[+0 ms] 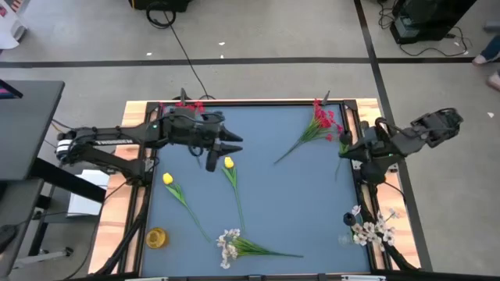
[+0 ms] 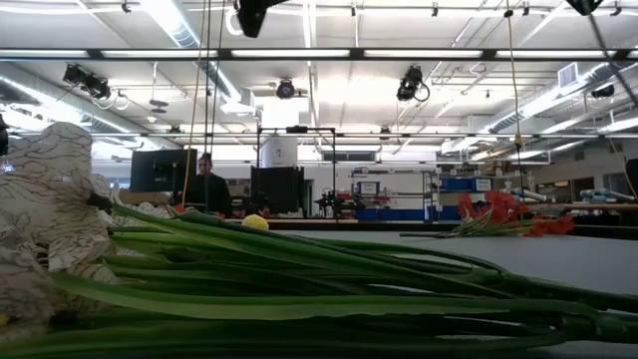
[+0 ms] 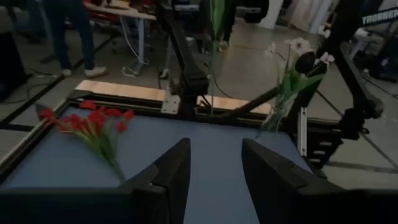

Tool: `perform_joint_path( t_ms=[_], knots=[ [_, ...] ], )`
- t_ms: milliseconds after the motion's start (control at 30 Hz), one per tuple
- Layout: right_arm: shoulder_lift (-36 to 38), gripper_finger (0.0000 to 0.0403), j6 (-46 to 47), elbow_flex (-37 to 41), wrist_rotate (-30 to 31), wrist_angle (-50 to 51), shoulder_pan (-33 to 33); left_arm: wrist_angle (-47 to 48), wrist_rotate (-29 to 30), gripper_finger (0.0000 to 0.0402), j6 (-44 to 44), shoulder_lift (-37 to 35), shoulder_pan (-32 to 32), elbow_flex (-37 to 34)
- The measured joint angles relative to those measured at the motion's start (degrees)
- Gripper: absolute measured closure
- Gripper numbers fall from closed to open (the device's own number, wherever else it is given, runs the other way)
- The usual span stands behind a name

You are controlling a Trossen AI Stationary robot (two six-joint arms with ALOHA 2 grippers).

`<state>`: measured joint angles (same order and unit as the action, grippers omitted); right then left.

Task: Sort flowers into vase by color
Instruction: Put the black flower into the transparent vase

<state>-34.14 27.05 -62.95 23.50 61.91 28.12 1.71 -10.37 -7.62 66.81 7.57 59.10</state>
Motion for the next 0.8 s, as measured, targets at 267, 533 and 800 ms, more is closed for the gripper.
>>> perform_joint_path(
  t_ms=[267,533,800],
  knots=[
    [4.7,0.0396,0.0,-0.7,-9.5,7.4,0.0,-2.7,3.0,0.0253,-0.9,-4.9,-1.6,-7.0],
    [12.2,0.0396,-2.6,-0.7,-18.0,5.7,0.0,-12.3,3.0,0.0245,1.1,-4.0,-3.2,-7.4],
    [15.7,0.0396,-6.1,-0.7,-25.7,2.8,0.0,-13.1,3.3,0.0188,2.7,-3.8,-2.2,-7.4]
  ],
)
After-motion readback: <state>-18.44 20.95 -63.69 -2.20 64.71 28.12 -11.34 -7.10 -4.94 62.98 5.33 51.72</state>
